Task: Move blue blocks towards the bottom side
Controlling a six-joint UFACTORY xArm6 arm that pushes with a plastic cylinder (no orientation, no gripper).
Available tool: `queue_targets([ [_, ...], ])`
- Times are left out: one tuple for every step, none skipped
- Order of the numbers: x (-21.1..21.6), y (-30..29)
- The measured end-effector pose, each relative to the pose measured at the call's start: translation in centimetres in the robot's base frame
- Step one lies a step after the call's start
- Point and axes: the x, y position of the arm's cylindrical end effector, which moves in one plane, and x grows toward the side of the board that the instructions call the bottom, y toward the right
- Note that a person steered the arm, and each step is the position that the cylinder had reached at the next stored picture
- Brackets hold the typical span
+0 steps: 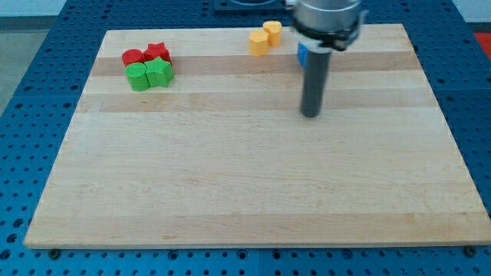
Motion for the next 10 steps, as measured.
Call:
queue_targets([
  [-8.4, 5.1],
  [-17.5, 5.3],
  [-20.7, 2.6],
  [-16.2, -0.6],
  [-7.3, 0.4],
  [-3.5, 1.1],
  [-3.6, 1.1],
  [-4.2, 0.6],
  [-3.0, 0.5],
  [1.8, 0.8],
])
